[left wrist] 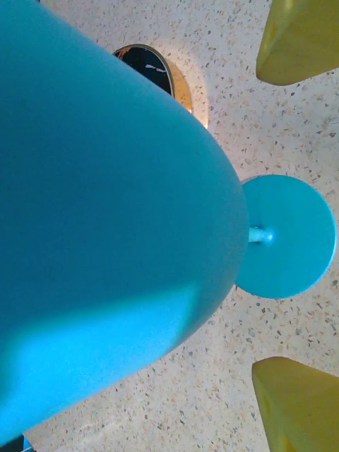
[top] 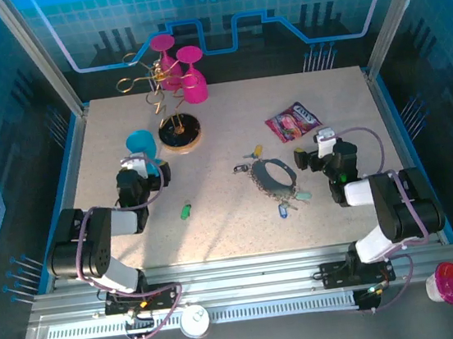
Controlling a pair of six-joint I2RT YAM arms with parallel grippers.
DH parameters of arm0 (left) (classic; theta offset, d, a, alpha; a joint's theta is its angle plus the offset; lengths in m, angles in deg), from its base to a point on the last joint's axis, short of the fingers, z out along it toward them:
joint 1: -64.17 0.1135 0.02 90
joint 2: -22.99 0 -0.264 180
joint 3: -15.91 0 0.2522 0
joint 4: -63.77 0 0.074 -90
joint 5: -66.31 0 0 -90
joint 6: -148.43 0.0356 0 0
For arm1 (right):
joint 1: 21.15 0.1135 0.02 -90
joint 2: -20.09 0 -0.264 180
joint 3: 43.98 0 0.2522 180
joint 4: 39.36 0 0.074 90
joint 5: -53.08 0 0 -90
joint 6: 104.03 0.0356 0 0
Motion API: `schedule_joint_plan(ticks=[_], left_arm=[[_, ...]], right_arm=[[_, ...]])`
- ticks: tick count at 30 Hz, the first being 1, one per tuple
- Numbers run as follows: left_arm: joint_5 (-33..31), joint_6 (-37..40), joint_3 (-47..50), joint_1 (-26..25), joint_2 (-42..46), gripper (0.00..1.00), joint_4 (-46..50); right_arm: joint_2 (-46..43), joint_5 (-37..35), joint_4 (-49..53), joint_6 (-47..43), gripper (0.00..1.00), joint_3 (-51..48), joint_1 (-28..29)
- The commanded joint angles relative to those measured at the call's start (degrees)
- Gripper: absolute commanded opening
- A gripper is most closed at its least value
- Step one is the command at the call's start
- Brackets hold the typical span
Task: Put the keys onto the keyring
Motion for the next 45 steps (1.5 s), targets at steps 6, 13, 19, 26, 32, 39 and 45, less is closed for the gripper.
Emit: schedule_joint_plan(ticks=[6, 13, 19, 26, 32, 39, 45], left_arm=[[1.1, 0.2, -1.1, 0.5, 0.0, 0.99, -0.2], [1.1, 0.1, -1.1, 0.5, 0.0, 0.99, -0.2], [2.3, 0.4, 0.2, 0.7, 0.4, 0.99, -2.0], [1.4, -0.4, 5.1, 0.7, 16.8, 0.99, 3.5], [-0.3, -7.8, 0.8, 0.8, 35.2, 0.99, 29.2], [5.4, -23.4, -3.6, 0.1, 43.3, 0.99, 45.7], [1.8, -31.8, -7.3, -13.3, 40.2, 0.99, 51.7]], right_arm=[[0.5, -0.4, -0.7, 0.0, 1.00, 1.1, 0.2], [0.6, -0.4, -0.6, 0.0, 1.00, 1.2, 0.2], [0.0, 2.9, -2.6, 1.5, 1.00, 0.0, -1.8], [-17.8, 0.4, 8.9, 2.7, 1.00, -3.6, -2.5], [-33.2, 0.9, 35.3, 14.0, 1.00, 2.5, -2.7], [-33.5, 10.1, 63.9, 21.4, 1.00, 14.0, 2.8], [-26.2, 2.6, 77.5, 23.9, 0.89, 23.6, 21.0]])
